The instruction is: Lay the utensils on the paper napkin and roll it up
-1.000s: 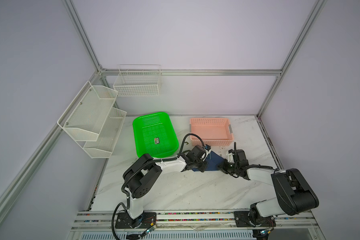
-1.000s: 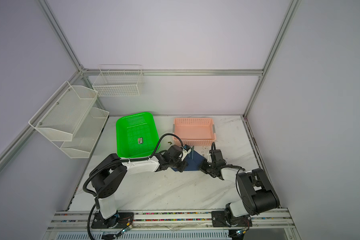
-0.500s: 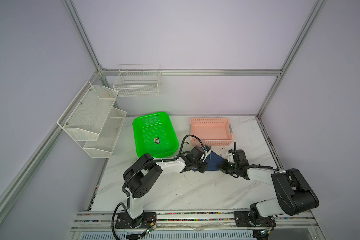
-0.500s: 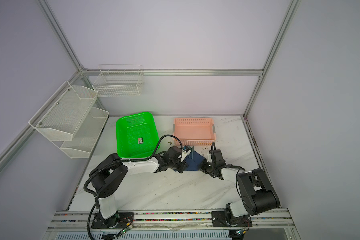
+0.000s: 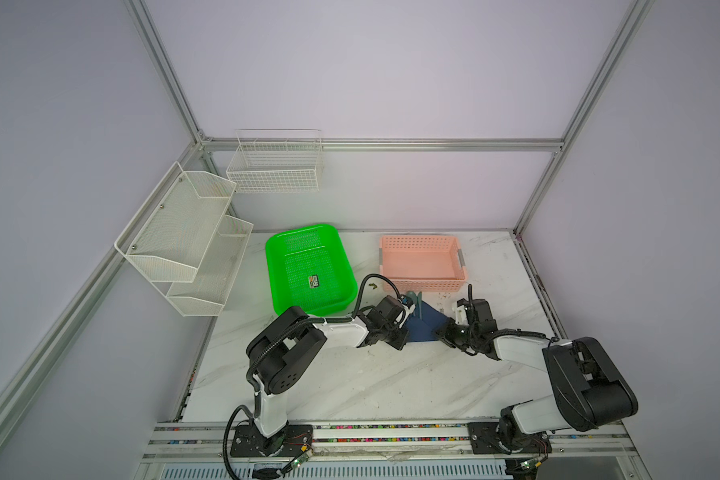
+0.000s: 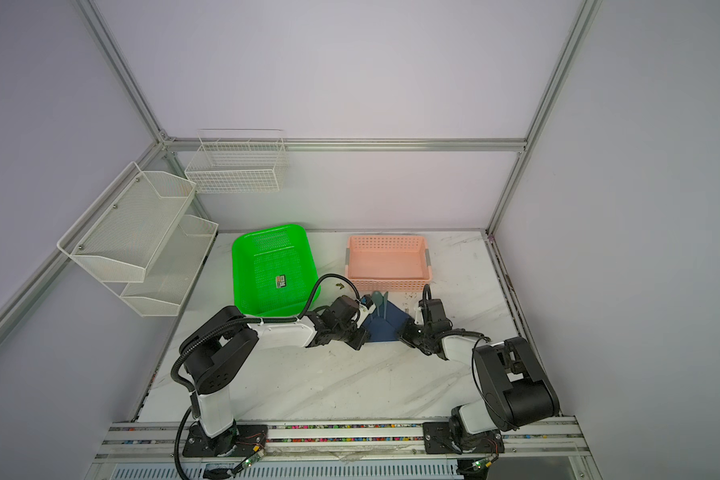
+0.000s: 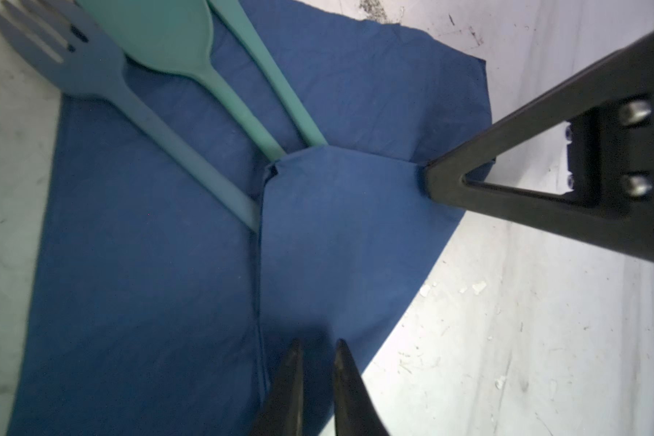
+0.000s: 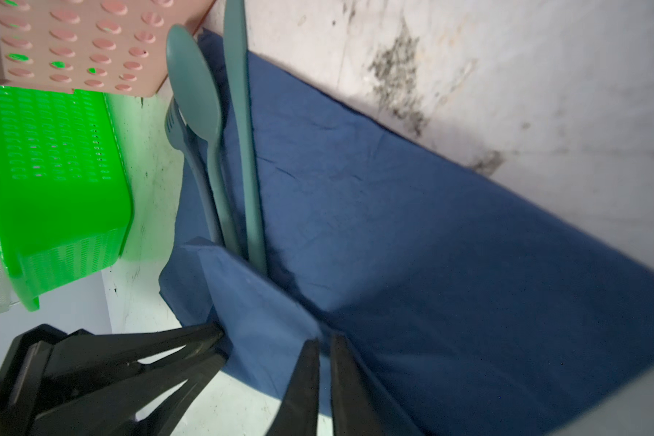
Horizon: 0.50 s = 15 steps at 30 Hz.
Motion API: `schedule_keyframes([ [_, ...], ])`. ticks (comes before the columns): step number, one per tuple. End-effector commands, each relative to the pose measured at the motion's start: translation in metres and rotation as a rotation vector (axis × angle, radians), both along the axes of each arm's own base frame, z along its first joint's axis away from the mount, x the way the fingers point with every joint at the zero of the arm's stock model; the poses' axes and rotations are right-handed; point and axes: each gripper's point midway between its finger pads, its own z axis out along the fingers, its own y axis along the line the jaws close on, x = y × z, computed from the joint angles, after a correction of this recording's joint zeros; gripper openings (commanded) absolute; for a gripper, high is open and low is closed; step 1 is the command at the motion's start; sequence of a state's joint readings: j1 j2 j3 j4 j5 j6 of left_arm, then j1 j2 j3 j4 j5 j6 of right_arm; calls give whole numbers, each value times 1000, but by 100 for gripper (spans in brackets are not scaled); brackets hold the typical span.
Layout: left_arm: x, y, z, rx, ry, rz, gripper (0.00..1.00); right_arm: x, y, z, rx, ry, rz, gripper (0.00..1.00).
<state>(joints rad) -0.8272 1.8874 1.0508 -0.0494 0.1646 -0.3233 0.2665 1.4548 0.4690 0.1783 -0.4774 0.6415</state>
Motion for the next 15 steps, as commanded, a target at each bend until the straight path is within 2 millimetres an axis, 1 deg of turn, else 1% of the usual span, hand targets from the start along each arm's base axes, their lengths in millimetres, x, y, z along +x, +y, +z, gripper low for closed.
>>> schedule_keyframes([
  [1, -3, 5, -13, -2, 28, 12, 17, -8, -9, -9, -43, 40, -18, 13],
  [6, -6, 11, -21, 17, 42, 23, 16, -9, -9, -8, -45, 40, -18, 13],
  [10, -9, 20, -26, 40, 48, 32, 16, -9, -10, -7, -46, 39, -19, 13],
  [15, -11, 30, -25, 59, 46, 43, 16, -8, -9, -7, -47, 39, -18, 13],
])
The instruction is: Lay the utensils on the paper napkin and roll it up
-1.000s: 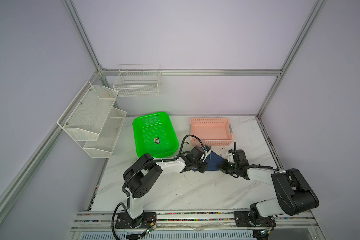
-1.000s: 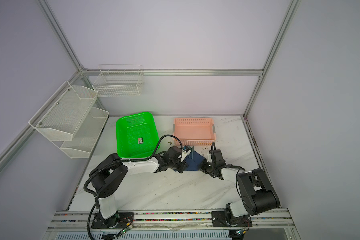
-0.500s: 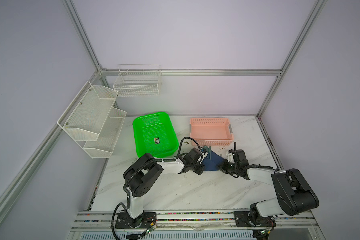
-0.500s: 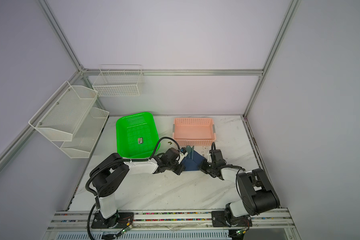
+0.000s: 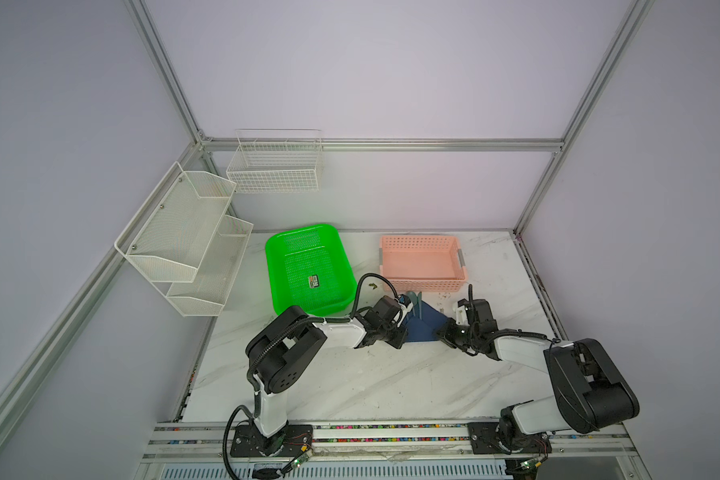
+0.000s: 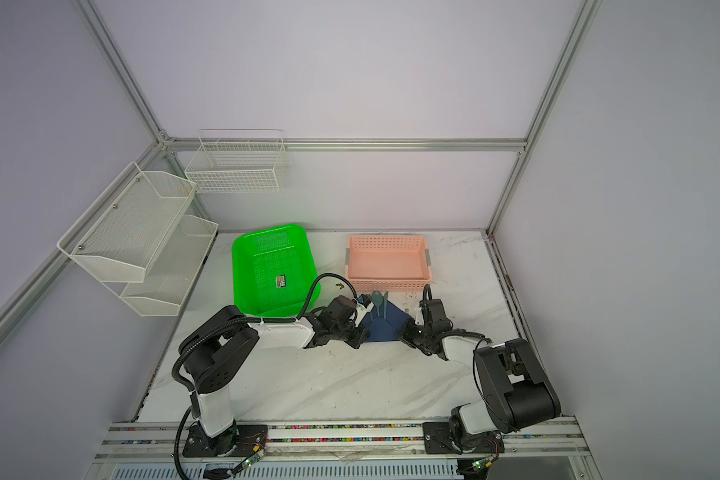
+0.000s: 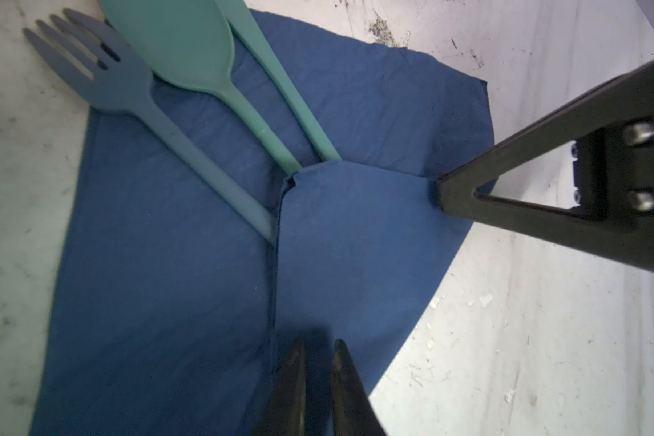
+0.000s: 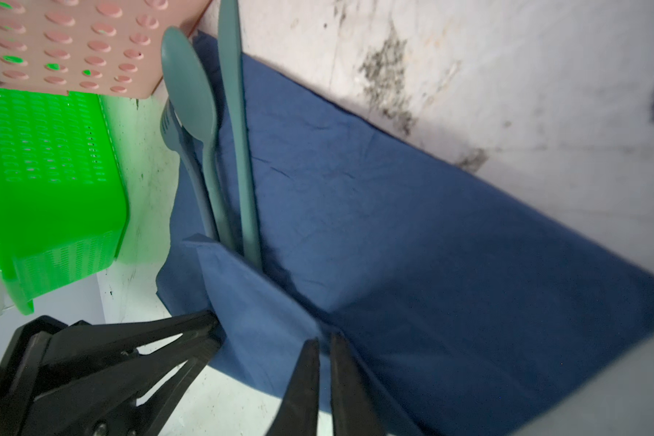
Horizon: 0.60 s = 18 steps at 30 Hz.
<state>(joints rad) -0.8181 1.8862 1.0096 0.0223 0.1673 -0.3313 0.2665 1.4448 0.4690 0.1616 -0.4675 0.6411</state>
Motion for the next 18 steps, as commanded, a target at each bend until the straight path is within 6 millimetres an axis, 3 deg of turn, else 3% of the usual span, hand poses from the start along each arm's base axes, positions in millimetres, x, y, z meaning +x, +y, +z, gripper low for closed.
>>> schedule_keyframes([
  [1, -13, 27, -19, 83, 61, 32, 16, -7, -8, -8, -39, 35, -13, 13],
  [12, 4, -5, 75, -62, -61, 26, 18, -7, -8, -9, -40, 42, -14, 13],
  [15, -2, -17, 84, -91, -54, 9, 18, -5, -7, -8, -38, 38, -15, 13],
  [18, -7, -27, 79, -97, -29, -7, 18, -5, -7, -9, -35, 40, -13, 13],
])
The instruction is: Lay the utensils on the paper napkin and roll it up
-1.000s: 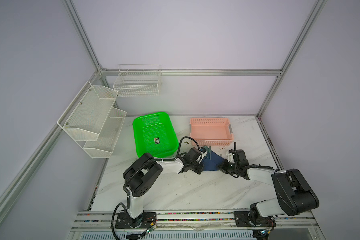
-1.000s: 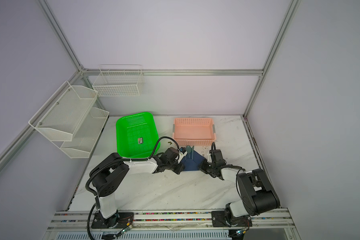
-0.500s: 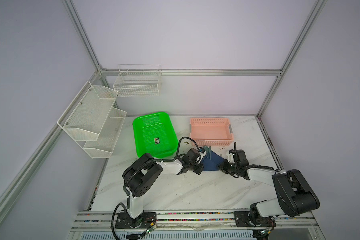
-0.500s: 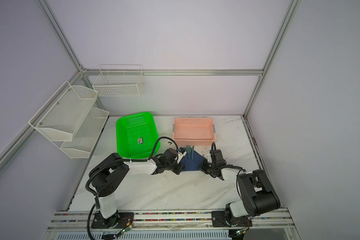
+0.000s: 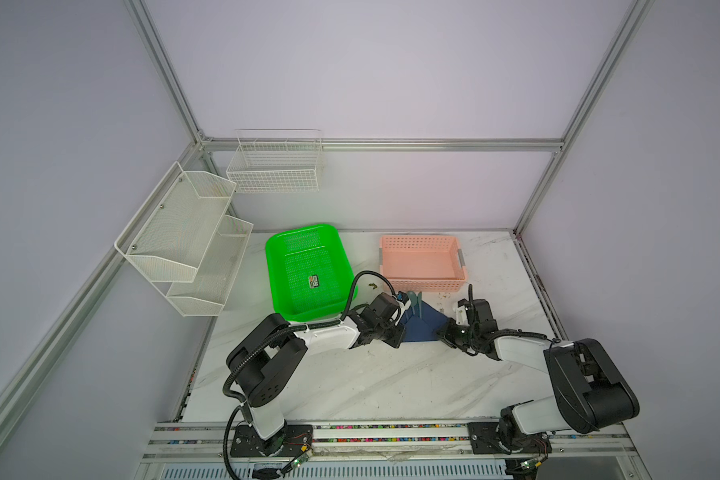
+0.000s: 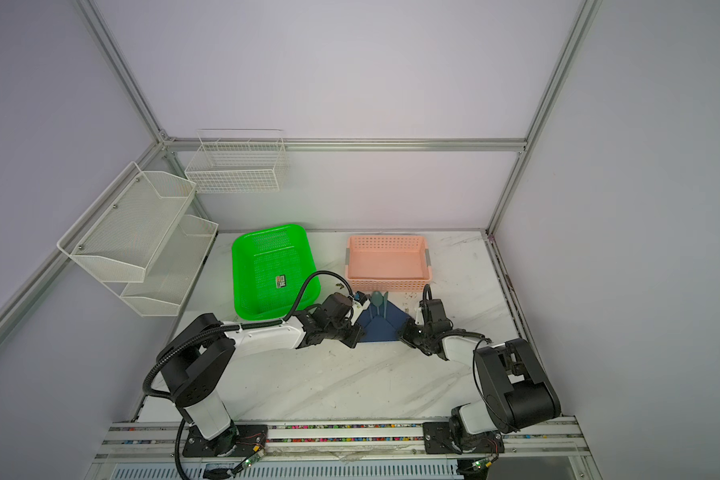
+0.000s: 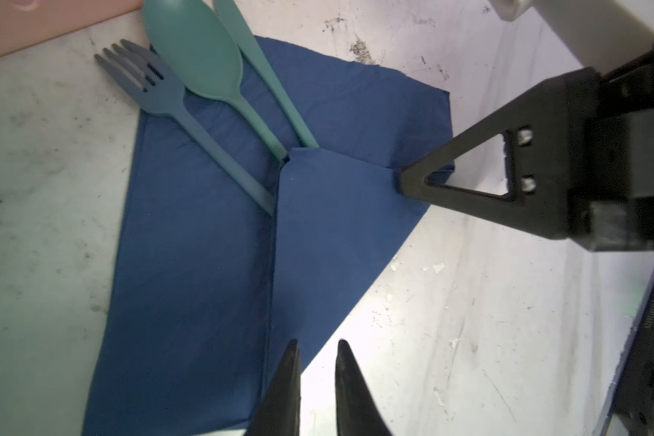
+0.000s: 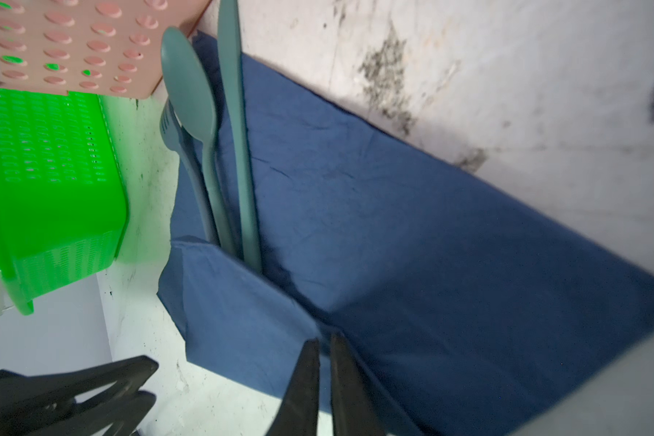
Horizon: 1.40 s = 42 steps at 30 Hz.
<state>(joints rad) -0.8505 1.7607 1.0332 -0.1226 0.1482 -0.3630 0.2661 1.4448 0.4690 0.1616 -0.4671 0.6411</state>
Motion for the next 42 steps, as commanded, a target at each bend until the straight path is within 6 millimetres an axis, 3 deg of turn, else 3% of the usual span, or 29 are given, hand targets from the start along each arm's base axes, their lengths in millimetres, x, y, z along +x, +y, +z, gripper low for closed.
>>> schedule_keyframes([
  [1, 8, -31, 35, -88, -29, -14, 18, -4, -6, -8, -34, 40, -11, 13],
  [8, 4, -38, 12, -88, 9, -16, 18, -4, -6, -7, -36, 37, -5, 13],
  [22, 13, -38, -4, -70, 11, 9, 17, -9, -7, -11, -38, 46, -4, 13],
  [36, 13, -12, -35, -30, 71, 62, 17, -11, -7, -14, -47, 55, 2, 13],
  [42, 1, 4, -47, 0, 102, 75, 17, -11, -9, -15, -55, 58, 3, 13],
])
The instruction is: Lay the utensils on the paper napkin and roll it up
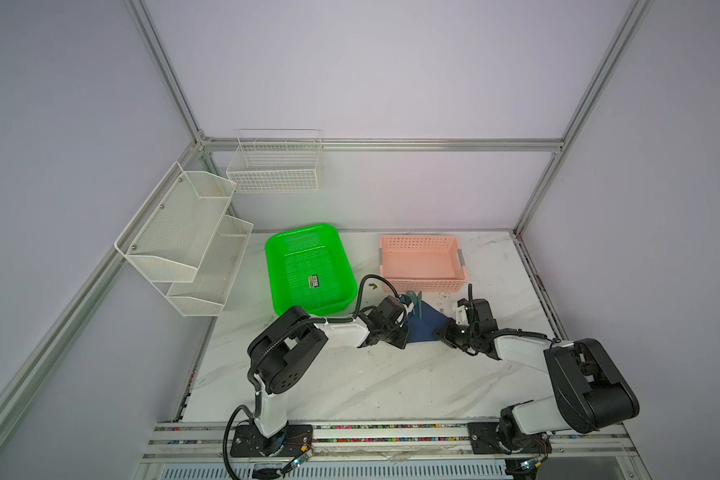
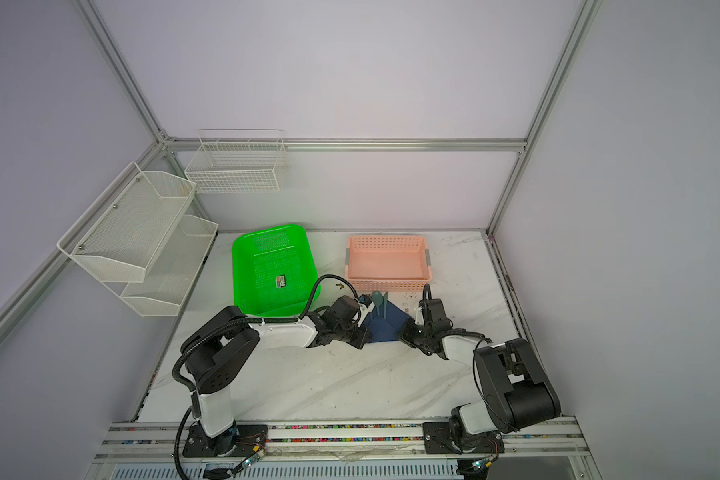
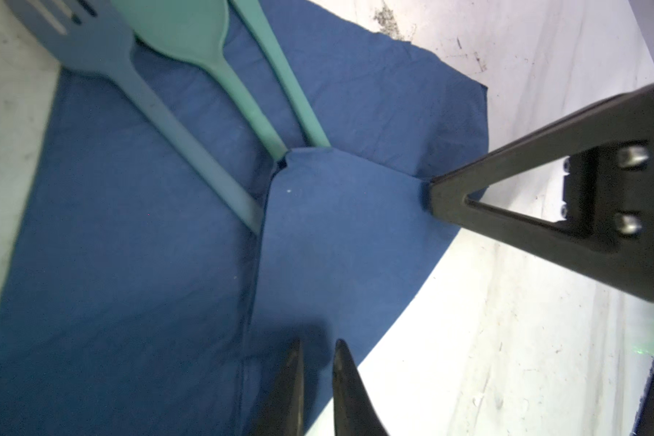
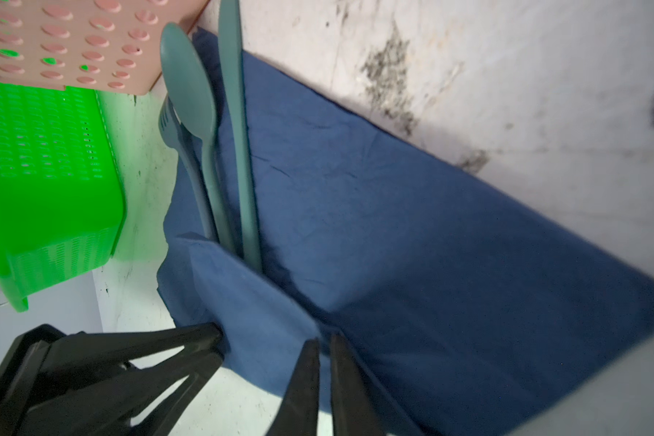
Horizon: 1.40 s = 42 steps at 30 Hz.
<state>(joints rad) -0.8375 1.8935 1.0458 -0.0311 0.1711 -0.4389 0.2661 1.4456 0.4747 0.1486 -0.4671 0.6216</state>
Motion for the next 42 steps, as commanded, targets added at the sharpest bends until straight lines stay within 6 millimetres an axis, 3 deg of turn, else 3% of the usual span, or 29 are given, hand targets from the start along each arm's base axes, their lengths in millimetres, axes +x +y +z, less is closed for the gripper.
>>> schedule_keyframes([
  [1, -12, 16, -10, 18, 33, 22, 17, -10, -8, -15, -46, 60, -11, 13],
  [12, -36, 54, -34, 88, 76, 77, 16, -8, -9, -14, -54, 62, -13, 13],
  [25, -32, 88, -44, 159, 88, 157, 16, -7, -9, -10, -57, 56, -10, 13],
  [33, -18, 102, -25, 132, 56, 217, 17, -7, -9, -8, -57, 51, -9, 13],
  [38, -11, 76, 5, 41, 32, 155, 17, -7, -9, -7, -58, 51, -11, 13],
  [42, -2, 57, 44, 4, -47, 133, 17, -7, -9, -6, -56, 48, -11, 13],
])
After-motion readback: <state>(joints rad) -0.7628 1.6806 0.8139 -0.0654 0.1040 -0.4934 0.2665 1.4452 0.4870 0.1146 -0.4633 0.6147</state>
